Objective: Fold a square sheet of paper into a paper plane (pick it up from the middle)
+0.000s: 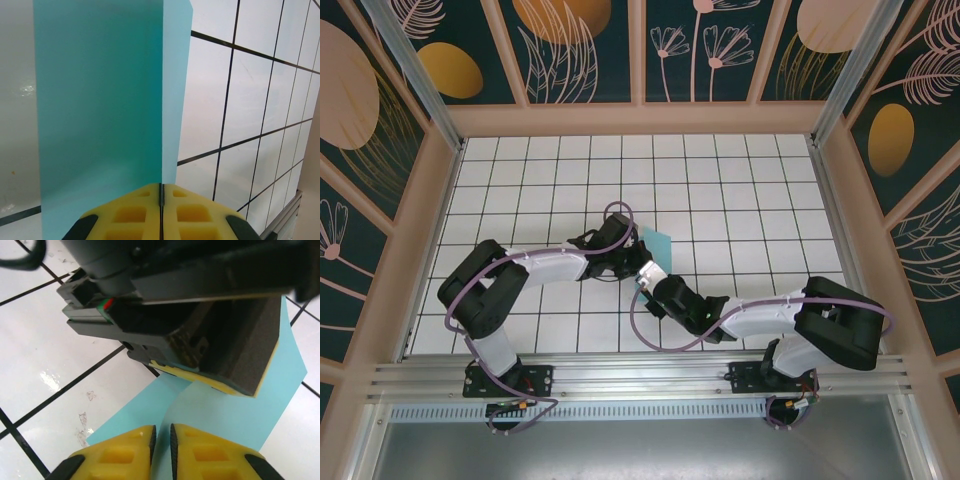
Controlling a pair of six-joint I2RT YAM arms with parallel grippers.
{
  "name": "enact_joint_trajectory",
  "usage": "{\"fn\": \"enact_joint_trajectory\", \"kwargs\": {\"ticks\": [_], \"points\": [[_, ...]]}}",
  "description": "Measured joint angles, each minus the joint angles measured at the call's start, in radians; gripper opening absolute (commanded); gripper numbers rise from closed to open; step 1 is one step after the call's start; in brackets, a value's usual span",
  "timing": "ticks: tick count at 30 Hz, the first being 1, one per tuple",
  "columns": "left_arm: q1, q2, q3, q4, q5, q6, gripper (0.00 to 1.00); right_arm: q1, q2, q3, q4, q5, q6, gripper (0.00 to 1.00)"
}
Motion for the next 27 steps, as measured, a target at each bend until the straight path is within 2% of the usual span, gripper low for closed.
{"fn": "enact_joint_trajectory", "kwargs": {"ticks": [2,3,5,6,11,15,20,25,27], "points": [[0.0,0.0,0.0,0.0,0.0,0.0,0.14,0.0,-0.003,0.0,-0.002,0.0,0.002,0.0],[0.0,0.0,0.0,0.0,0.0,0.0,0.15,0.0,-0.005,0.0,-0.005,0.0,0.008,0.0],[0.0,0.0,0.0,0.0,-0.003,-0.003,0.27,0.0,-0.01,0.0,-0.01,-0.002,0.016,0.0],[0.0,0.0,0.0,0.0,-0.007,-0.009,0.29,-0.004,-0.013,0.0,-0.013,-0.002,0.023,0.0],[0.0,-0.049,-0.01,-0.028,-0.079,-0.022,0.5,-0.055,-0.063,0.0,-0.041,-0.07,0.084,0.0],[0.0,-0.159,-0.043,-0.049,-0.165,-0.039,0.54,-0.119,-0.111,0.0,-0.05,-0.172,0.148,0.0],[0.0,-0.274,-0.105,-0.06,-0.265,-0.071,0.53,-0.177,-0.139,0.0,-0.048,-0.31,0.237,0.0],[0.0,-0.335,-0.172,-0.084,-0.321,-0.101,0.44,-0.195,-0.131,0.009,-0.048,-0.401,0.33,0.0],[0.0,-0.36,-0.197,-0.093,-0.337,-0.111,0.37,-0.2,-0.11,0.027,-0.049,-0.429,0.375,0.0]]}}
